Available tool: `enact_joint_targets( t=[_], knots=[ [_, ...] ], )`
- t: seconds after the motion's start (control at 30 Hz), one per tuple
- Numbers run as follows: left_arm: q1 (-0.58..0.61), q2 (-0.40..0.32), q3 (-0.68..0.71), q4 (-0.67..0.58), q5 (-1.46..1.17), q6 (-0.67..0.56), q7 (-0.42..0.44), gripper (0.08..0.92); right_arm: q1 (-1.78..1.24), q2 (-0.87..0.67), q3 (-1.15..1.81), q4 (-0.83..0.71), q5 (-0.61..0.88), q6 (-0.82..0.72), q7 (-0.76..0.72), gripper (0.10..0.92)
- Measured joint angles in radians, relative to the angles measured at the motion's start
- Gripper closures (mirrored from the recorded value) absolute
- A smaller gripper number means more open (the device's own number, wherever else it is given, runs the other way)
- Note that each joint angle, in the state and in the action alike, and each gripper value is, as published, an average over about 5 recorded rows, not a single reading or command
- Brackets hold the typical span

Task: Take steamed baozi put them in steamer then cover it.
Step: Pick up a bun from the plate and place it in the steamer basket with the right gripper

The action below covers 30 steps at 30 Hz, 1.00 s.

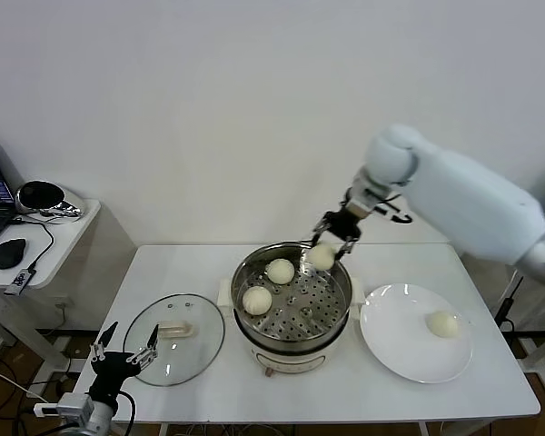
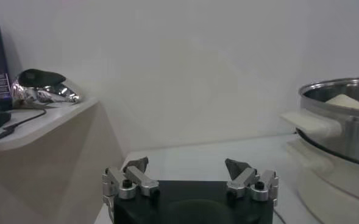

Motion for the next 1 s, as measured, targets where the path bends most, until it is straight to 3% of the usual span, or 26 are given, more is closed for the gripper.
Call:
enact_joint_targets(
  t=[0.47, 1.0],
  knots=[
    [-0.012, 0.007, -0.002, 0.011, -0.018, -0.006, -0.003, 0.177, -0.023, 0.113, -0.089, 0.064, -0.136, 0.170, 0.055, 0.482],
    [-0.010, 0.005, 0.001, 0.012, -0.020, -0.006, -0.003, 0.177, -0.053, 0.097, -0.157, 0.165, -0.128, 0.166, 0.062, 0.482]
  ],
)
